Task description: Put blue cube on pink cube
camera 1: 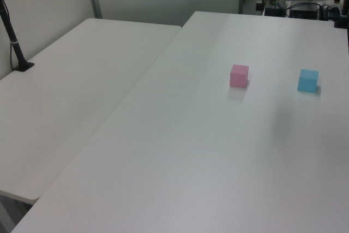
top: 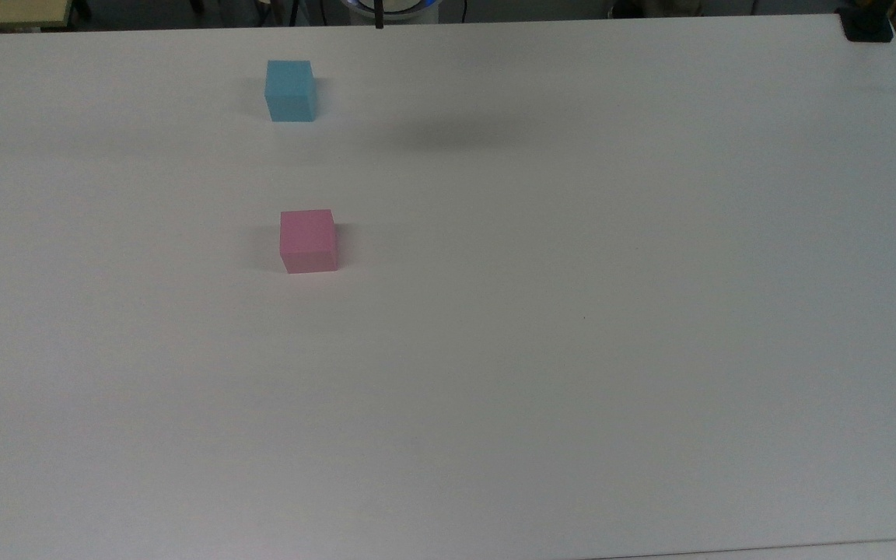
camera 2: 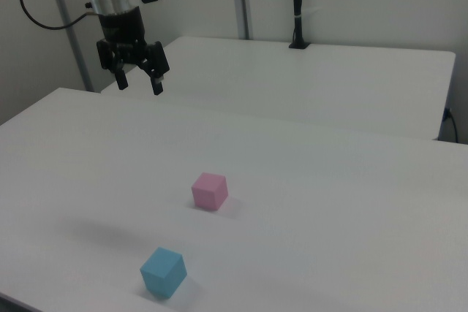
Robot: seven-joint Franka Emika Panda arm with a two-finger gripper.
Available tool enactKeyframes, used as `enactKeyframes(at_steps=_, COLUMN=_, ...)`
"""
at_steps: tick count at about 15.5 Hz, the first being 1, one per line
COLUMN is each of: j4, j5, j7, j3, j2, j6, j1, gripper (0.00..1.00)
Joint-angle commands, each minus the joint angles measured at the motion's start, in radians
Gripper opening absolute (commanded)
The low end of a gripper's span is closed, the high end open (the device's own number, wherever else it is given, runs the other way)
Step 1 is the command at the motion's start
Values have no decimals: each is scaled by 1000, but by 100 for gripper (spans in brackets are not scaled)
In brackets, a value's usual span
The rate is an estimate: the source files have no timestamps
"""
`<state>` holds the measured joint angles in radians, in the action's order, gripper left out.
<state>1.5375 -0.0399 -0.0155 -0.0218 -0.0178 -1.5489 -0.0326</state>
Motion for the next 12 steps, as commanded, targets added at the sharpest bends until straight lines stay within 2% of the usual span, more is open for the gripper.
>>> enactKeyframes(at_steps=1, j4=21, j5=11, j7=-18, j3=3, j2=19, j6=16, j1=-1, gripper=100)
enactKeyframes(at_steps=6, j4=33, j5=11, j7=-18, j3=3, j2=27, j6=21, j1=-1, gripper=100)
enactKeyframes(at_steps=10, j4=84, j5=11, j7=-18, j3=2, j2=84, j6=16, j1=-1, gripper=100)
enactKeyframes(at_steps=12, j4=148, j5=11, j7=-18, j3=2, j2=139, j6=12, j1=-1, gripper=100)
